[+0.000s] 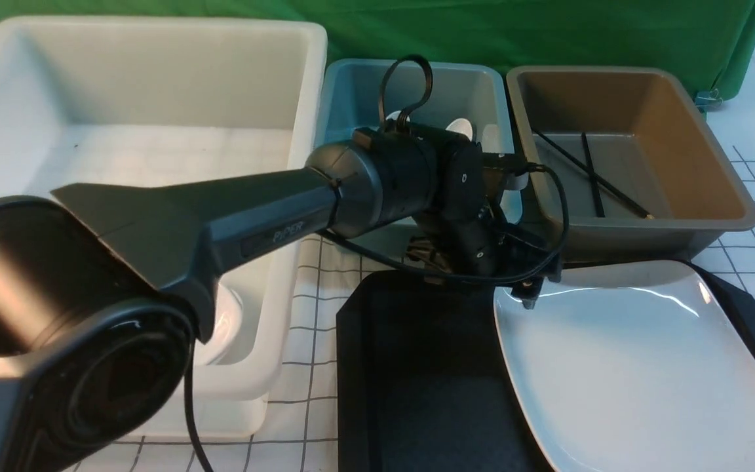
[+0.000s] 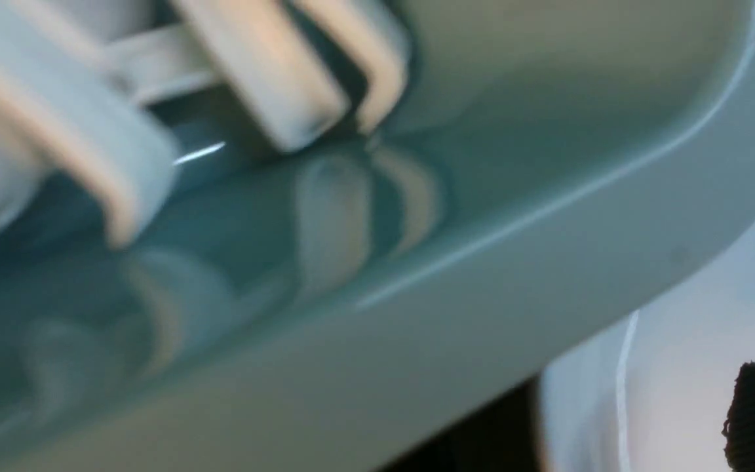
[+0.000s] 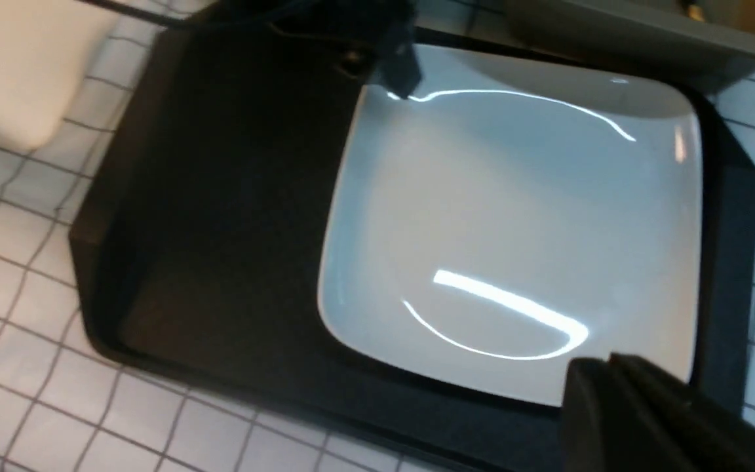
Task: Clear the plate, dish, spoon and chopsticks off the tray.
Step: Use the left arm to grab a plate from the dinner plate
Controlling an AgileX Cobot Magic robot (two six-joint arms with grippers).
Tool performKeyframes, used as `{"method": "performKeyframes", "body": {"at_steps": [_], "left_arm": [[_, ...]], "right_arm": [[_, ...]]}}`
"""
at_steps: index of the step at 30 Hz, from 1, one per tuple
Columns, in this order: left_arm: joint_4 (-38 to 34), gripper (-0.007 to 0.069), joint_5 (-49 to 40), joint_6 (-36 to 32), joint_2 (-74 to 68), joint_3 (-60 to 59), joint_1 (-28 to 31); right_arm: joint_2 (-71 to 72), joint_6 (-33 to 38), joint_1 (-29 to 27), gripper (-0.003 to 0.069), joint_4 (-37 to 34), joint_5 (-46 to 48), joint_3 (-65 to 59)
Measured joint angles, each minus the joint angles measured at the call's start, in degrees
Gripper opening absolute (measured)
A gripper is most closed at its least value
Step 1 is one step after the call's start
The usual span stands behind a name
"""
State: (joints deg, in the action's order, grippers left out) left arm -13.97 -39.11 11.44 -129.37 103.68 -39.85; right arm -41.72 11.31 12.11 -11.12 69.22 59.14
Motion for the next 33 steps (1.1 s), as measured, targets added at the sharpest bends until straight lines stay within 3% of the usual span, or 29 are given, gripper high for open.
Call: {"method": "performKeyframes", "body": {"at_steps": [10, 15, 18, 20, 26, 33], "left_arm": [[-2.3, 0.0499, 2.9, -1.0, -2.3, 0.1, 0.0], [-3.3, 0.0393, 4.3, -3.8, -3.1, 0.5, 0.0], [-3.7, 0.0233, 2.6, -4.2, -3.2, 0.5, 0.0], [-5.4, 0.0174, 1.5, -3.8, -3.2, 0.6, 0.3], [-5.5, 0.0167, -2.7, -4.9, -1.4, 0.5, 0.4], [-8.5, 0.0042, -8.8, -11.4, 8.3, 0.5, 0.2]], "right_arm": [[0.0, 2.5, 0.0, 0.0004, -3.1, -0.6, 0.0], [0.0, 3.6, 0.0, 0.0004, -3.4, -1.4, 0.0], [0.0, 3.8, 0.0, 0.0004, -3.5, -1.9, 0.0], [0.0, 4.2, 0.0, 0.0004, -3.5, -2.5, 0.0], [0.0, 5.1, 0.0, 0.0004, -3.5, -3.2, 0.0], [0.0, 5.2, 0.0, 0.0004, -3.5, -4.1, 2.3]]}}
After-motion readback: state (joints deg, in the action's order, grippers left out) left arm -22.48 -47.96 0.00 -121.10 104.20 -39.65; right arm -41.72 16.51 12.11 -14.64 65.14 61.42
